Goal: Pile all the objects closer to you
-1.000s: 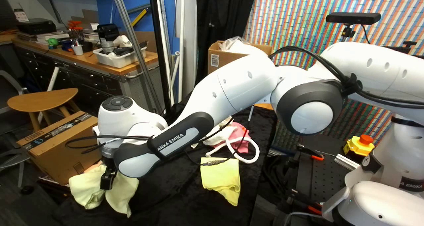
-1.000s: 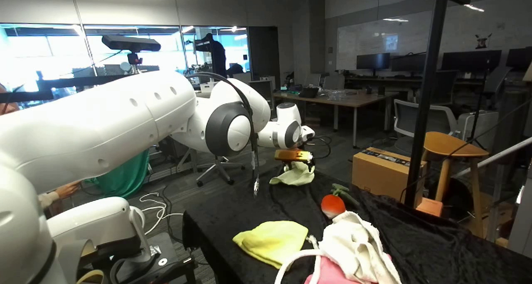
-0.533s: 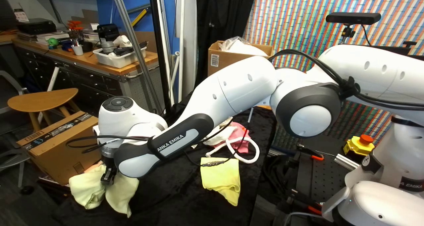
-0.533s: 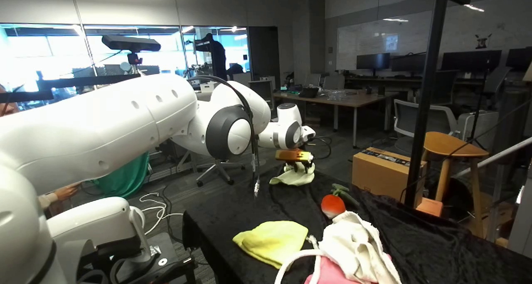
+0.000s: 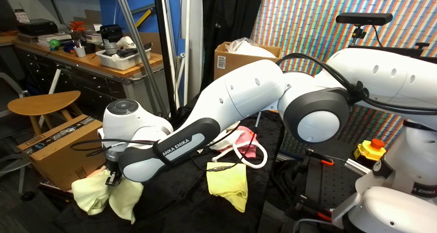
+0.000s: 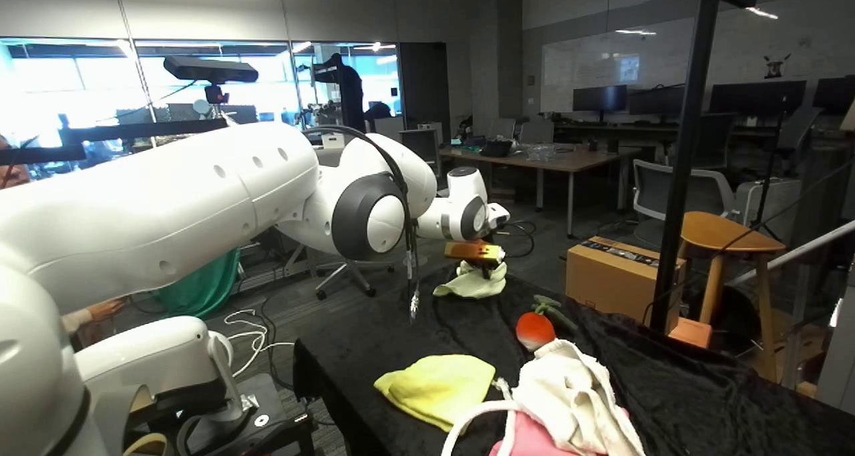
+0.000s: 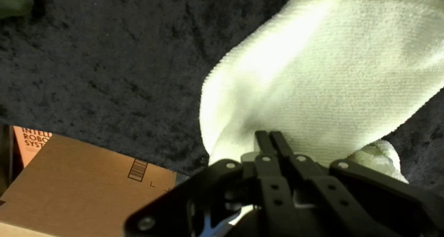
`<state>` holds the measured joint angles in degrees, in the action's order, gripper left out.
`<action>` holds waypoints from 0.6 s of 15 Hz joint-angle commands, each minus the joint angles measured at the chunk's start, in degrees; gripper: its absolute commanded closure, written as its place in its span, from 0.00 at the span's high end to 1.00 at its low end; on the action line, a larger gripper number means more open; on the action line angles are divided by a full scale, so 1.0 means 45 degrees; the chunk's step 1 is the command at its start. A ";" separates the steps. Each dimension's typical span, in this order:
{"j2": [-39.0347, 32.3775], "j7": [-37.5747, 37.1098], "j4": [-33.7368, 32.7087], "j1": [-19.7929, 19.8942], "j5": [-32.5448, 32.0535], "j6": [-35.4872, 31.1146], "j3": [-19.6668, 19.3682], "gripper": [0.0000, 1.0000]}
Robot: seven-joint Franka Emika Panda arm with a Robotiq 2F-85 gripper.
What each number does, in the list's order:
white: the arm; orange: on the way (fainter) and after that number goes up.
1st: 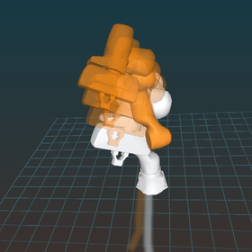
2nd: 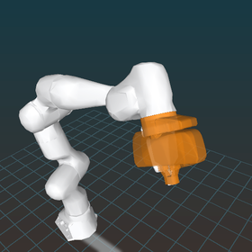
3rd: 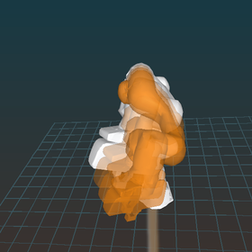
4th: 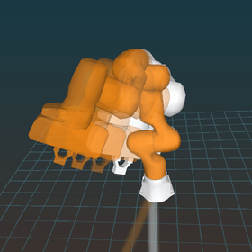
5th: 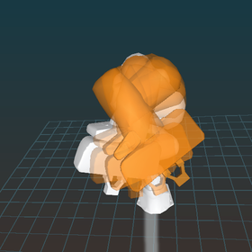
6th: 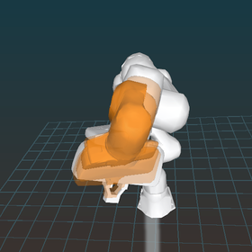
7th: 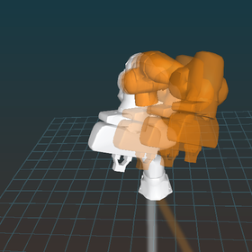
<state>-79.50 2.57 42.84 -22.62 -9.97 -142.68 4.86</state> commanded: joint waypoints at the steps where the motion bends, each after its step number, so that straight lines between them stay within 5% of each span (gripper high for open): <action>1: -0.0353 -0.0211 -0.0870 -0.0030 0.0031 0.0170 -0.0111 0.07; 9: 0.0924 -0.0779 -0.0852 0.0739 0.0188 -0.0746 -0.0114 0.06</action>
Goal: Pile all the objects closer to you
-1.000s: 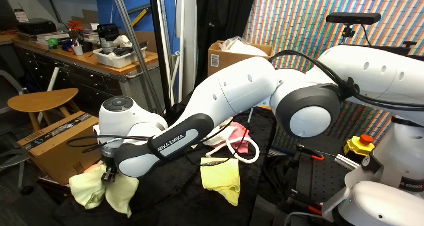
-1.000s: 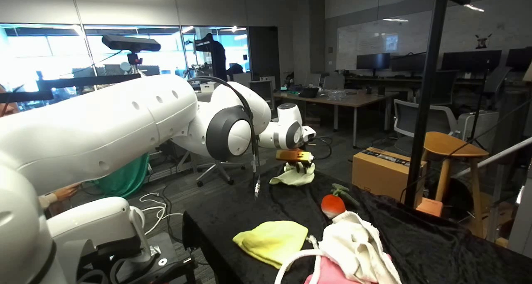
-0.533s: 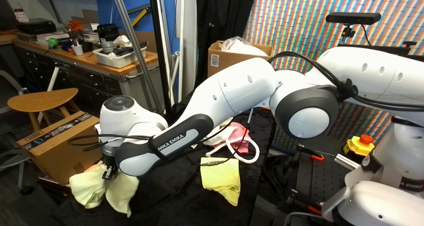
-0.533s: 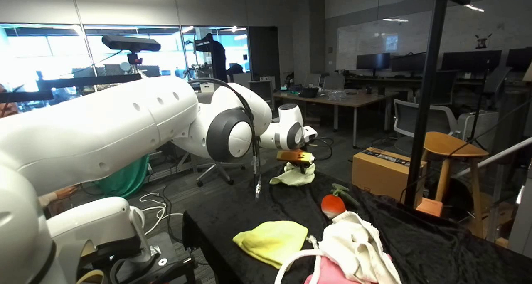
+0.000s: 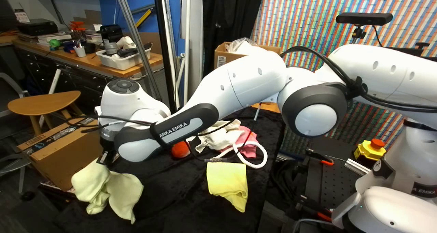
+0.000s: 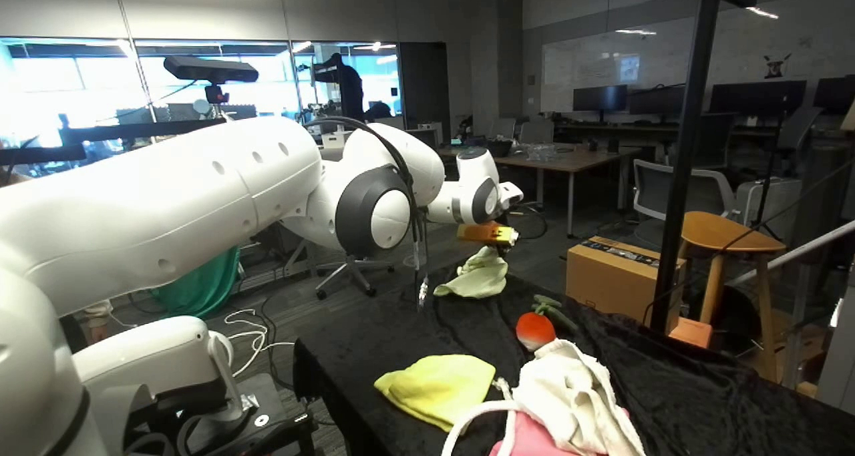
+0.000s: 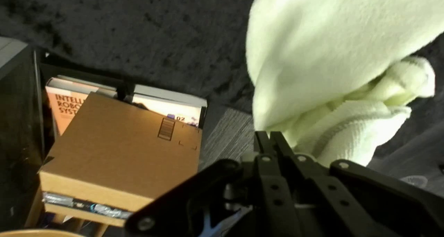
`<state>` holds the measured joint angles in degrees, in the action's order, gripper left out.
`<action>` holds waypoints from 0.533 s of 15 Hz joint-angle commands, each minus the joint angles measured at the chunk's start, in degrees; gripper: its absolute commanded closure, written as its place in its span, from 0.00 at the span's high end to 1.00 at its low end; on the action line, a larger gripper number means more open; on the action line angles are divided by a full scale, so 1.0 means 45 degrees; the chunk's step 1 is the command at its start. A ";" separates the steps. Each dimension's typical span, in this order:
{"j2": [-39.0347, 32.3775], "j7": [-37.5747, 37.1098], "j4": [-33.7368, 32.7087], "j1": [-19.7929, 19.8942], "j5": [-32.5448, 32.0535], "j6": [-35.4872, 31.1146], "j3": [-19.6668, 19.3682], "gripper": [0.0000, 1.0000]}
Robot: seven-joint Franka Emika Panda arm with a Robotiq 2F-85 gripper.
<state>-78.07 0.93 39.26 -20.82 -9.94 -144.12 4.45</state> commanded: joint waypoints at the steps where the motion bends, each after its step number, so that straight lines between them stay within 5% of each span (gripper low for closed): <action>1: 0.0795 -0.0611 -0.0048 0.0479 0.0181 -0.0631 -0.0063 0.06; 8: 0.2926 -0.1167 0.0913 0.1807 0.0283 -0.2603 0.0299 0.06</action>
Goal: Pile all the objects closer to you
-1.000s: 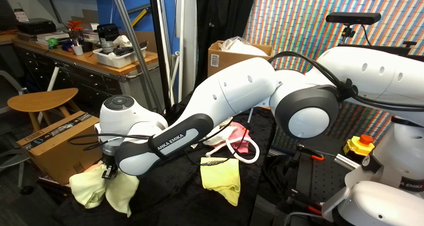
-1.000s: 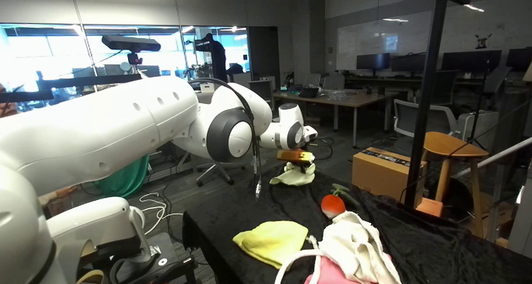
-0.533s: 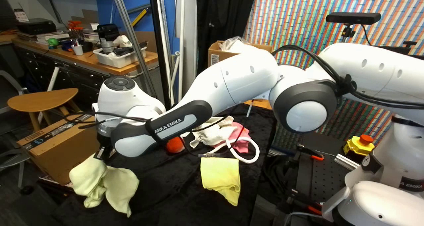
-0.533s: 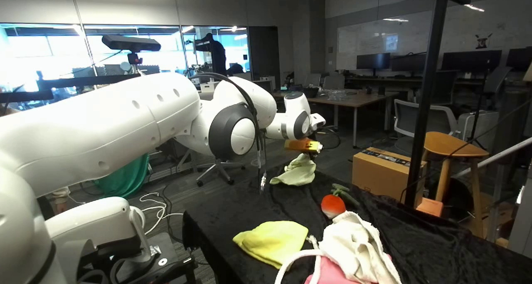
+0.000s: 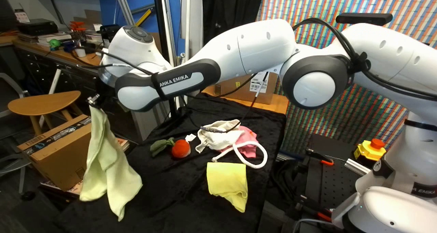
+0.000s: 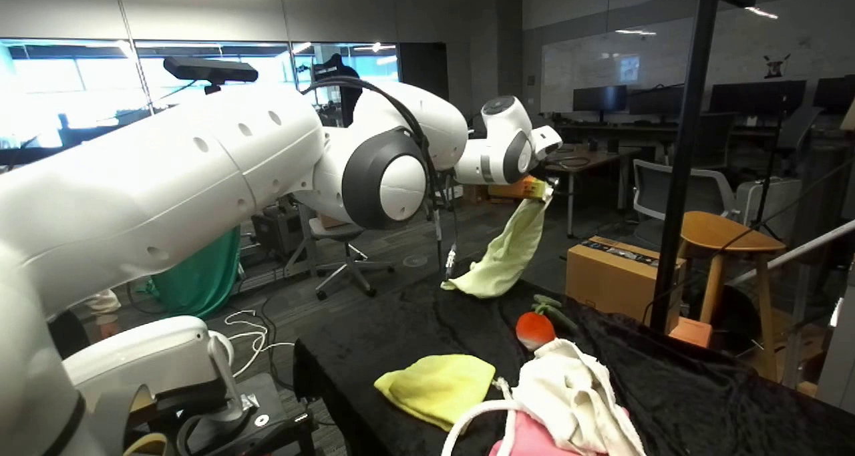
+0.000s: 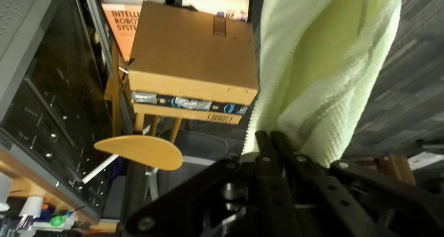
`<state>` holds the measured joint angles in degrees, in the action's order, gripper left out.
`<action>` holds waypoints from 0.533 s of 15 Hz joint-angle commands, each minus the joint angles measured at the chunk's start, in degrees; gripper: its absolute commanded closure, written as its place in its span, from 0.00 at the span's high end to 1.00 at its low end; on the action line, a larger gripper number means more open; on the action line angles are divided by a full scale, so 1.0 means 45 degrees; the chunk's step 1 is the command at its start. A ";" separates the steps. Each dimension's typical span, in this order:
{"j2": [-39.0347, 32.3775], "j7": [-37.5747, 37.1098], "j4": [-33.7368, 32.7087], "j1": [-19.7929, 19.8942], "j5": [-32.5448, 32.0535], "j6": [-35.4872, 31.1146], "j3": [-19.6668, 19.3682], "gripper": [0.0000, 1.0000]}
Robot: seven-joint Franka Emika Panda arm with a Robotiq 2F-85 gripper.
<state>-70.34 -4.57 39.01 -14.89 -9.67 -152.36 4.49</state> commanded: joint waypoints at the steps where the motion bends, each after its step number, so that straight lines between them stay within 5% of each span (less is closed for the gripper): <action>1: 0.1614 0.0326 0.1230 0.0717 0.0210 -0.0822 0.0446 0.07; 8: 0.4498 0.1713 0.3533 0.2241 0.0147 -0.1386 0.1334 0.06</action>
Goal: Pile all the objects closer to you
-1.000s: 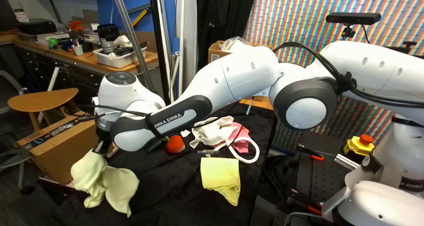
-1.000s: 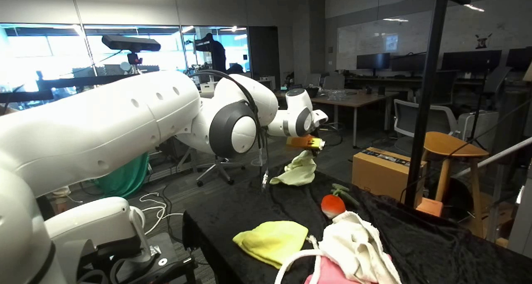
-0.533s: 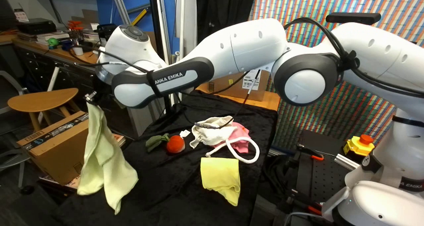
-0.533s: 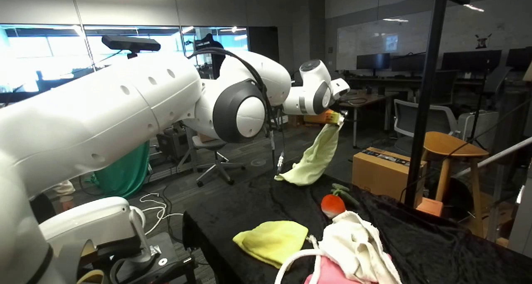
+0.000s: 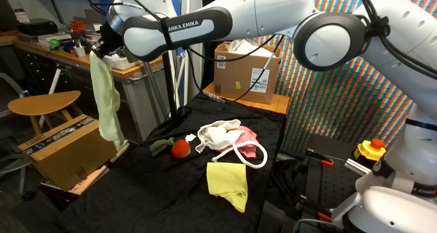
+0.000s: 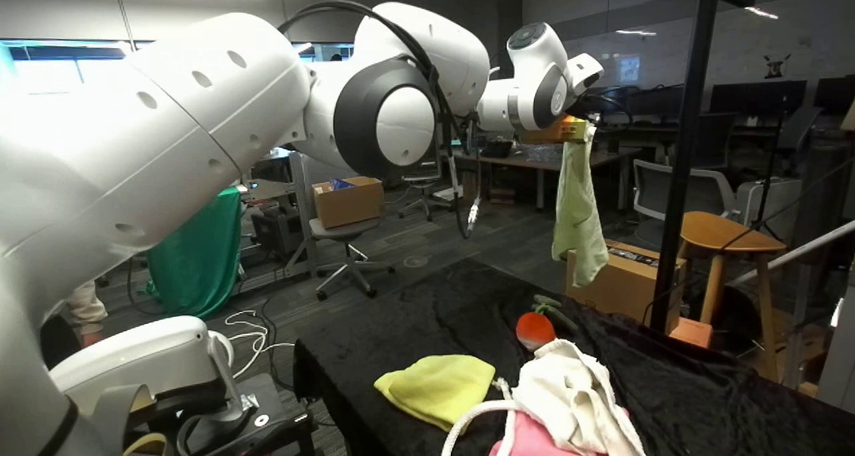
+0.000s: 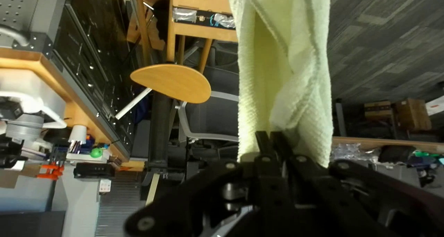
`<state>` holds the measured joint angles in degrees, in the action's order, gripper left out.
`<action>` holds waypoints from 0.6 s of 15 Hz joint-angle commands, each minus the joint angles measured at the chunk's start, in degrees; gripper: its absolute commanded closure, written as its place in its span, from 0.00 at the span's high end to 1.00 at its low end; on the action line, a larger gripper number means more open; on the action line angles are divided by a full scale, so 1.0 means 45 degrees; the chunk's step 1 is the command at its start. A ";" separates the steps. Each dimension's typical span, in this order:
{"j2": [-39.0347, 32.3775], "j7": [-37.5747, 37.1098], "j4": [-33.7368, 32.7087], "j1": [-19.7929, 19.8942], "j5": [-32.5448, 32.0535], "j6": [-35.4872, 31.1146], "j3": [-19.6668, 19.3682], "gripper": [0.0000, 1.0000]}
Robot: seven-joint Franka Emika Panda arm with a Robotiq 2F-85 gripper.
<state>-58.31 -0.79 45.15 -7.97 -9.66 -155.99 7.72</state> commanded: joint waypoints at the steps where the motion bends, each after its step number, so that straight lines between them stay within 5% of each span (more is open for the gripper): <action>1: 0.2372 0.1258 0.2743 0.1013 0.0214 -0.0465 0.0905 0.06; 9: 0.6109 0.4619 0.7130 0.4502 0.1530 0.0954 0.3940 0.06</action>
<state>-39.69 15.01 65.92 6.13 -6.22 -153.31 20.98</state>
